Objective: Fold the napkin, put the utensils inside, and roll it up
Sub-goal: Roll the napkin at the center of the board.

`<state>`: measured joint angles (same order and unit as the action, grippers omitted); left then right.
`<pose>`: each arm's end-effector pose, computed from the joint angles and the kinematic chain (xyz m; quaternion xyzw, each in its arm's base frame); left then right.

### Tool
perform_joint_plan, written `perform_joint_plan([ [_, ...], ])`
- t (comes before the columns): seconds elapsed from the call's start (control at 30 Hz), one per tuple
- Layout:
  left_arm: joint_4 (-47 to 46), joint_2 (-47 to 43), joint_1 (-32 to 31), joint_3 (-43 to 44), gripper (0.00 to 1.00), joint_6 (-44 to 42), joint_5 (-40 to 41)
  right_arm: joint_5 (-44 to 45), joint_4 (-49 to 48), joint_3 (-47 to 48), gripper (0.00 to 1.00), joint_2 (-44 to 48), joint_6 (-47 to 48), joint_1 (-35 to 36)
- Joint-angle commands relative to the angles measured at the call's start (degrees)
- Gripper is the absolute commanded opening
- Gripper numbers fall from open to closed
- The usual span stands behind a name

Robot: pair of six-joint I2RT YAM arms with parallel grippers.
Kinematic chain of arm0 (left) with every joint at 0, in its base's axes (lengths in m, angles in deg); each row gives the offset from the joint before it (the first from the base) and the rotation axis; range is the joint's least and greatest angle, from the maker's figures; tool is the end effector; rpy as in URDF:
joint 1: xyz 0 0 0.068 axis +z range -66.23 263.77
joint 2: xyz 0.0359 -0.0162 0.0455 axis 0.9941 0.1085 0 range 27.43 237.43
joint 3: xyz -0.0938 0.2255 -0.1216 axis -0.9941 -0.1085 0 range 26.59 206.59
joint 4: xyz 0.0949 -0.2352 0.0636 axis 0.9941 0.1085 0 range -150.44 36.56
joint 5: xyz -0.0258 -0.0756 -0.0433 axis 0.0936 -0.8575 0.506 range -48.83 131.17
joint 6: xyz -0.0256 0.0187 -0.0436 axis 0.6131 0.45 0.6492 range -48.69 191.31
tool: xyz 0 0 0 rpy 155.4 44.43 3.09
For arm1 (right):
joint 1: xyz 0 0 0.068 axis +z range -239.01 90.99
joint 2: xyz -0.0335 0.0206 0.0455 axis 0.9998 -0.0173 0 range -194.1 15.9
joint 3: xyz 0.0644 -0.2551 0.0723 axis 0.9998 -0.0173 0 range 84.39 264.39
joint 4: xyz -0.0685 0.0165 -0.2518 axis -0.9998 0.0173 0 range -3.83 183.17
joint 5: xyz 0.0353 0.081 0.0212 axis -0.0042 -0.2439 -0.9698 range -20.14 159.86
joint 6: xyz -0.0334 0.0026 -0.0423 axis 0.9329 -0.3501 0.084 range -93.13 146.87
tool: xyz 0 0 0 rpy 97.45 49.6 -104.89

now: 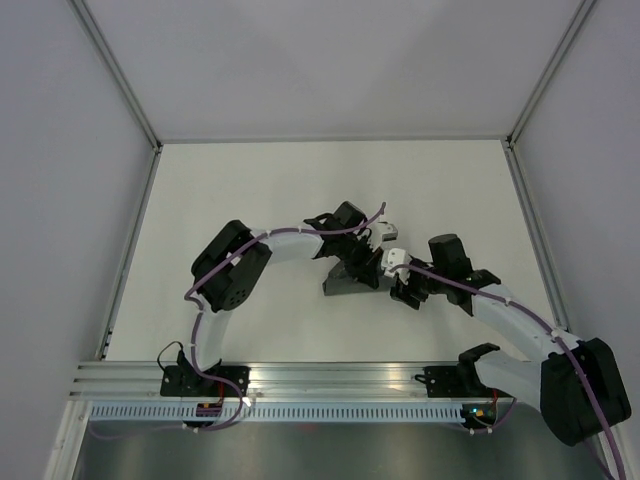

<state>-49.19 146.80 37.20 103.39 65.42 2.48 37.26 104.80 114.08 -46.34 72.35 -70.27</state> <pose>0.2800 -0.3279 0.1399 0.4887 0.7591 -0.3971 0.1652 0.1842 0.0827 0.1849 -0.5601 0.7172 0.1838 0.3716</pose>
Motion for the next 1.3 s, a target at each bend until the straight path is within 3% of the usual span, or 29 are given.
perform_joint_plan([
  [0.0,11.95,5.51,0.25,0.36,0.02,1.58,1.88,4.82,-9.57,-2.44,0.68,2.56,1.28,5.32],
  [0.43,18.63,9.04,2.01,5.73,0.04,2.73,-2.43,17.92,-17.22,-6.58,0.64,-4.81,3.74,17.2],
  [0.53,19.16,8.95,2.09,6.0,0.09,2.55,-3.31,19.76,-18.89,-7.37,0.6,-6.49,3.83,17.64],
  [0.67,19.16,7.98,2.18,6.0,0.25,2.46,-3.49,20.91,-20.04,-6.93,0.55,-8.6,3.83,17.73],
  [0.73,19.16,7.37,2.36,6.17,0.29,2.73,-3.84,21.26,-19.69,-6.49,0.52,-9.56,3.75,17.73],
  [0.93,18.55,4.3,2.97,6.26,0.38,3.34,-5.6,21.44,-18.81,-6.49,0.36,-9.83,4.27,17.73],
  [1.03,17.24,2.28,3.24,6.0,0.47,4.74,-5.95,20.56,-16.18,-5.96,0.27,-10.01,4.36,17.73],
  [1.27,14.33,-2.55,4.2,5.91,0.49,8.17,-5.43,18.19,-10.47,-3.42,0.19,-11.76,4.8,17.73],
])
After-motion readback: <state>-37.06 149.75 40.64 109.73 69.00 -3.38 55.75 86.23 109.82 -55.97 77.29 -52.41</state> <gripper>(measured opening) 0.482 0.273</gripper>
